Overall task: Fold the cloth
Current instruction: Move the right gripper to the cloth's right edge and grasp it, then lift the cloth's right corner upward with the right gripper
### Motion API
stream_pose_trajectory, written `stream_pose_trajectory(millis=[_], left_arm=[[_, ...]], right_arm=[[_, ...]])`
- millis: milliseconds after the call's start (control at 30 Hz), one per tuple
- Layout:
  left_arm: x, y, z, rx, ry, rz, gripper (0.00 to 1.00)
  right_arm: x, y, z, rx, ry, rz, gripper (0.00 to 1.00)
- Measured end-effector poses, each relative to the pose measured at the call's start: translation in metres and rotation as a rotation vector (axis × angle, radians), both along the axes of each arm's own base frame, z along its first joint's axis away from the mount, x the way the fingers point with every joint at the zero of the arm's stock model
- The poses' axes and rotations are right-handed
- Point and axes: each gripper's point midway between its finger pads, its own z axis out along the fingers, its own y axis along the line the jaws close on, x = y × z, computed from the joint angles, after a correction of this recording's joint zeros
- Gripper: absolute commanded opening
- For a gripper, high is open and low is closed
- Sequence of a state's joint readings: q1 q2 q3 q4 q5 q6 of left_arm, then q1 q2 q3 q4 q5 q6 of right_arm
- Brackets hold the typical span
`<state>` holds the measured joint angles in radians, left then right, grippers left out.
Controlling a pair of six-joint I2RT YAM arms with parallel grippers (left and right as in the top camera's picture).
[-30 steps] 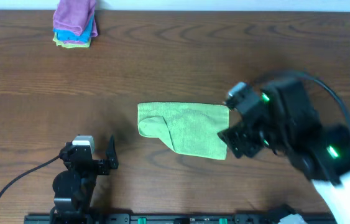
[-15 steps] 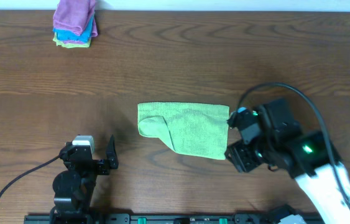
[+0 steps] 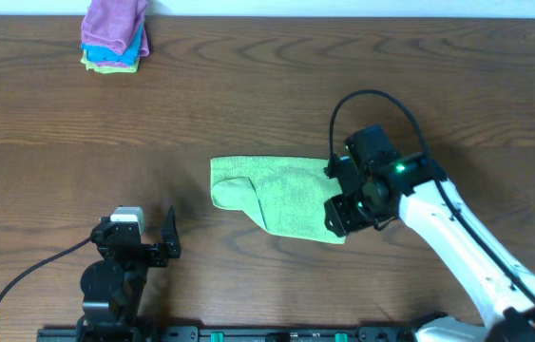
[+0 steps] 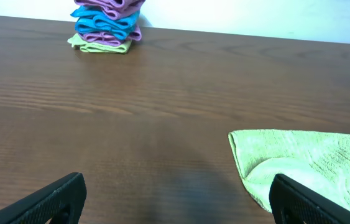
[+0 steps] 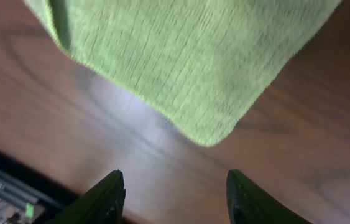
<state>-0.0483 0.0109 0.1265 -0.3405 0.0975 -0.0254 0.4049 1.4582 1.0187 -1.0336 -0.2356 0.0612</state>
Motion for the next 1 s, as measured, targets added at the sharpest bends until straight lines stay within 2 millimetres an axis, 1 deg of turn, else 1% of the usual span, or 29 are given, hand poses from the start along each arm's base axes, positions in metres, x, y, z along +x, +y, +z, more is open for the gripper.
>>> stream_pose_trajectory(millis=[67,167,333,433,567,633,833,900,933,1000], left_arm=[[0.0,0.0,0.0,0.0,0.0,0.0,0.95],[0.0,0.0,0.0,0.0,0.0,0.0,0.95],[0.0,0.0,0.0,0.0,0.0,0.0,0.95],[0.0,0.0,0.0,0.0,0.0,0.0,0.95],[0.0,0.0,0.0,0.0,0.0,0.0,0.95],[0.0,0.0,0.0,0.0,0.0,0.0,0.95],[0.0,0.0,0.0,0.0,0.0,0.0,0.95],[0.0,0.0,0.0,0.0,0.0,0.0,0.95],[0.0,0.0,0.0,0.0,0.0,0.0,0.95],[0.0,0.0,0.0,0.0,0.0,0.0,0.95]], right_arm=[[0.005,0.002,-0.009,-0.007,0.01,-0.003,0.53],[0.007,0.002,-0.023,-0.027,0.048,-0.006,0.51],[0.001,-0.001,-0.049,-0.066,0.135,-0.008,0.51],[-0.005,-0.003,-0.064,-0.076,0.16,-0.013,0.51],[-0.012,-0.007,-0.077,-0.081,0.171,-0.031,0.47],[-0.015,-0.008,-0.081,-0.083,0.175,-0.039,0.42],[-0.01,-0.006,-0.084,-0.073,0.153,-0.054,0.14],[-0.008,-0.005,-0.084,-0.069,0.146,-0.055,0.08],[-0.007,-0.005,-0.084,-0.068,0.143,-0.055,0.03],[-0.006,-0.004,-0.084,-0.065,0.137,-0.057,0.02]])
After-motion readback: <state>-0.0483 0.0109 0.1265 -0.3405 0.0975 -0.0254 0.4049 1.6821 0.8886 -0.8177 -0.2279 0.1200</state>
